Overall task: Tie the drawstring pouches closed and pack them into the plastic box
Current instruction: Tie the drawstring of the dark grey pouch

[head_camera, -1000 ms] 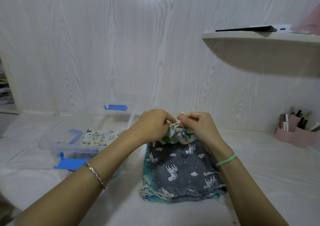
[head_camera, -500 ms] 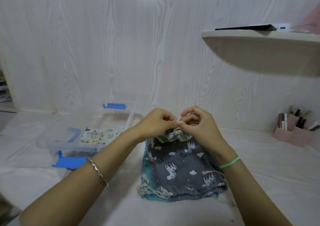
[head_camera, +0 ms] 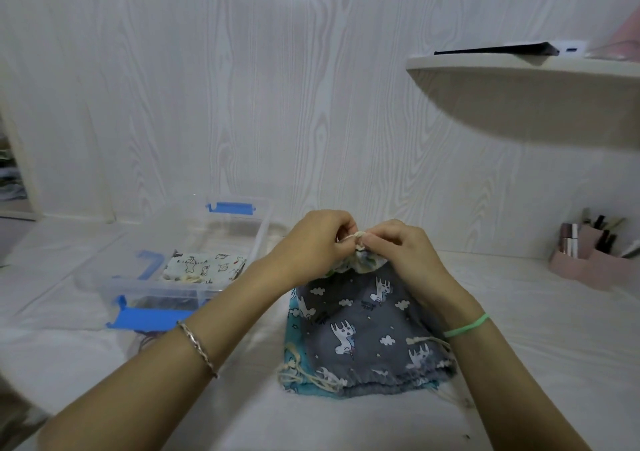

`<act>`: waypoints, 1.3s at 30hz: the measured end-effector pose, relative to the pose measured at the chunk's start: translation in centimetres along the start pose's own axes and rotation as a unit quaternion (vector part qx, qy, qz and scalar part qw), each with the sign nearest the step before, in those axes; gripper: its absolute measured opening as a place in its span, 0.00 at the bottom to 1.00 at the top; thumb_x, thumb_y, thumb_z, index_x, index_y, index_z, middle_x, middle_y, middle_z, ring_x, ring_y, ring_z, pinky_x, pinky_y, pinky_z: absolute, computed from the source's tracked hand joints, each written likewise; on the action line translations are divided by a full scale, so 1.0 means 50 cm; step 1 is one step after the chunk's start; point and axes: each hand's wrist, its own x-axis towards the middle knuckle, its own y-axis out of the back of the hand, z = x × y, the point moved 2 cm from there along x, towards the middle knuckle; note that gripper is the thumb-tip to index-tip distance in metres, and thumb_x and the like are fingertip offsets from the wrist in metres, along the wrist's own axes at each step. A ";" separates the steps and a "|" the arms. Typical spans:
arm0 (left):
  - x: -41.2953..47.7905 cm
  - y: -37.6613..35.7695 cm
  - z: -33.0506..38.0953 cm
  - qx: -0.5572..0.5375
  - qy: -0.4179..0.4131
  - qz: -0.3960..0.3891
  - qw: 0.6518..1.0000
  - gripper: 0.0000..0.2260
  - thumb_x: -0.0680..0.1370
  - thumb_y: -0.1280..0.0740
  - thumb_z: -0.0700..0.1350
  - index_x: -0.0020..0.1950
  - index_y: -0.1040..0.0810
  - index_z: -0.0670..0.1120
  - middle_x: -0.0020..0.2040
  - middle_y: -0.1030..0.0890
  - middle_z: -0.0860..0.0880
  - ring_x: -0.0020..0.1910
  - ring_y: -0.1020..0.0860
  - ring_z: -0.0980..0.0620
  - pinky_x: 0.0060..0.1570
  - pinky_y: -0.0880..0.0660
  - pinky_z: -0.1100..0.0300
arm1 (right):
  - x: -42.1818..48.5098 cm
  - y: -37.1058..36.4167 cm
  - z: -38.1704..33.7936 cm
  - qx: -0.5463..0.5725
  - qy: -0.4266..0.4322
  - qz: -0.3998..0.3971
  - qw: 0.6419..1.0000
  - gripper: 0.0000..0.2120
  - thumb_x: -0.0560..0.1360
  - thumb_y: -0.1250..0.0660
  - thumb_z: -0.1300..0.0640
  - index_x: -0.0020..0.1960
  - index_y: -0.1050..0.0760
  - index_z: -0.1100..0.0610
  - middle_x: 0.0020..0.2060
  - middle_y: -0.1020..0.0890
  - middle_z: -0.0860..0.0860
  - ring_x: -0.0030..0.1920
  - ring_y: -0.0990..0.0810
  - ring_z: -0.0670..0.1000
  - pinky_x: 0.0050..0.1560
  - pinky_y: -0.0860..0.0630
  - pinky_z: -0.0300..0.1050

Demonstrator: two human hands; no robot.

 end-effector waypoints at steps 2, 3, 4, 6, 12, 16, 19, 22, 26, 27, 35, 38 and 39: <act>0.002 0.000 -0.001 0.000 0.001 0.001 1.000 0.04 0.77 0.33 0.46 0.44 0.20 0.48 0.32 0.25 0.57 0.31 0.29 0.61 0.31 0.35 0.70 | 0.000 -0.006 0.013 0.195 -0.080 -0.057 0.976 0.07 0.75 0.33 0.63 0.48 0.18 0.65 0.47 0.18 0.61 0.48 0.19 0.55 0.53 0.23 0.48; 0.004 -0.001 0.001 -0.007 -0.001 0.004 1.000 0.04 0.77 0.33 0.46 0.44 0.19 0.48 0.33 0.24 0.56 0.31 0.28 0.61 0.31 0.35 0.70 | 0.000 -0.009 0.017 0.280 -0.109 -0.085 0.950 0.10 0.74 0.34 0.63 0.50 0.19 0.68 0.47 0.18 0.62 0.49 0.19 0.55 0.52 0.22 0.46; 0.005 0.000 0.003 -0.017 -0.003 0.009 1.000 0.05 0.77 0.33 0.46 0.44 0.19 0.48 0.33 0.22 0.55 0.31 0.28 0.61 0.32 0.34 0.70 | 0.000 -0.010 0.019 0.340 -0.128 -0.103 0.926 0.12 0.73 0.35 0.62 0.51 0.20 0.69 0.47 0.17 0.61 0.49 0.19 0.54 0.51 0.21 0.43; 0.008 -0.002 0.008 -0.040 0.003 0.016 0.999 0.06 0.78 0.33 0.47 0.44 0.18 0.47 0.36 0.19 0.52 0.33 0.25 0.58 0.35 0.32 0.66 | 0.000 -0.009 0.024 0.395 -0.132 -0.117 0.901 0.12 0.71 0.34 0.63 0.51 0.20 0.68 0.48 0.18 0.61 0.49 0.20 0.54 0.50 0.22 0.43; 0.009 -0.010 -0.001 -0.090 0.055 0.009 0.994 0.07 0.78 0.33 0.46 0.42 0.18 0.47 0.34 0.20 0.51 0.30 0.27 0.60 0.30 0.33 0.69 | -0.002 -0.016 0.019 0.227 -0.063 0.035 0.971 0.08 0.67 0.24 0.62 0.45 0.17 0.62 0.40 0.16 0.61 0.41 0.18 0.55 0.42 0.22 0.47; 0.007 -0.014 -0.006 -0.109 0.080 0.018 0.991 0.08 0.77 0.32 0.47 0.42 0.18 0.46 0.32 0.22 0.53 0.29 0.28 0.60 0.30 0.34 0.70 | -0.011 -0.016 0.005 0.125 0.025 0.116 0.985 0.11 0.69 0.24 0.66 0.45 0.26 0.60 0.36 0.19 0.53 0.33 0.21 0.43 0.36 0.23 0.36; 0.008 -0.019 -0.007 -0.145 0.100 0.025 0.984 0.08 0.77 0.31 0.48 0.42 0.18 0.44 0.34 0.19 0.49 0.33 0.25 0.55 0.37 0.28 0.60 | -0.021 -0.017 0.004 0.060 0.060 0.141 0.986 0.06 0.70 0.24 0.62 0.39 0.21 0.60 0.35 0.18 0.51 0.34 0.21 0.42 0.38 0.25 0.33; 0.010 -0.021 -0.004 -0.156 0.111 0.023 0.981 0.08 0.77 0.32 0.47 0.40 0.18 0.45 0.32 0.21 0.51 0.32 0.25 0.56 0.38 0.27 0.58 | -0.028 -0.014 0.004 0.043 0.077 0.143 0.986 0.05 0.73 0.28 0.61 0.38 0.17 0.57 0.38 0.16 0.51 0.40 0.19 0.43 0.44 0.25 0.34; 0.010 -0.015 -0.003 -0.167 0.110 0.017 0.980 0.07 0.76 0.30 0.45 0.38 0.19 0.49 0.33 0.19 0.52 0.33 0.23 0.57 0.38 0.25 0.59 | -0.029 -0.015 0.000 -0.009 0.092 0.131 0.987 0.06 0.74 0.28 0.58 0.39 0.17 0.57 0.38 0.17 0.49 0.41 0.19 0.44 0.44 0.24 0.36; 0.009 -0.011 -0.003 -0.173 0.104 0.012 0.979 0.05 0.75 0.29 0.45 0.39 0.17 0.49 0.34 0.18 0.52 0.33 0.23 0.58 0.38 0.25 0.60 | -0.026 -0.012 0.000 -0.004 0.076 0.131 0.988 0.06 0.75 0.29 0.59 0.40 0.18 0.58 0.38 0.17 0.49 0.39 0.20 0.42 0.43 0.24 0.35; 0.001 0.034 0.007 0.108 0.028 0.040 0.993 0.05 0.76 0.30 0.49 0.47 0.15 0.51 0.43 0.19 0.55 0.45 0.24 0.55 0.52 0.28 0.55 | -0.021 0.033 0.033 0.076 -0.027 0.066 0.995 0.13 0.78 0.41 0.51 0.39 0.25 0.55 0.36 0.22 0.49 0.41 0.25 0.48 0.49 0.29 0.47; -0.001 0.036 0.012 0.195 0.018 0.066 0.978 0.08 0.78 0.34 0.51 0.52 0.17 0.51 0.50 0.22 0.52 0.51 0.25 0.51 0.53 0.31 0.55 | -0.031 0.049 0.037 0.044 -0.014 0.008 0.999 0.12 0.74 0.41 0.48 0.38 0.27 0.54 0.37 0.26 0.50 0.40 0.29 0.46 0.46 0.34 0.45; -0.004 0.032 0.014 0.194 0.025 0.070 0.978 0.09 0.79 0.35 0.51 0.53 0.17 0.51 0.50 0.22 0.51 0.50 0.24 0.50 0.50 0.30 0.56 | -0.033 0.053 0.034 0.037 -0.008 -0.004 0.999 0.11 0.73 0.40 0.48 0.37 0.27 0.54 0.38 0.26 0.50 0.40 0.29 0.46 0.46 0.34 0.43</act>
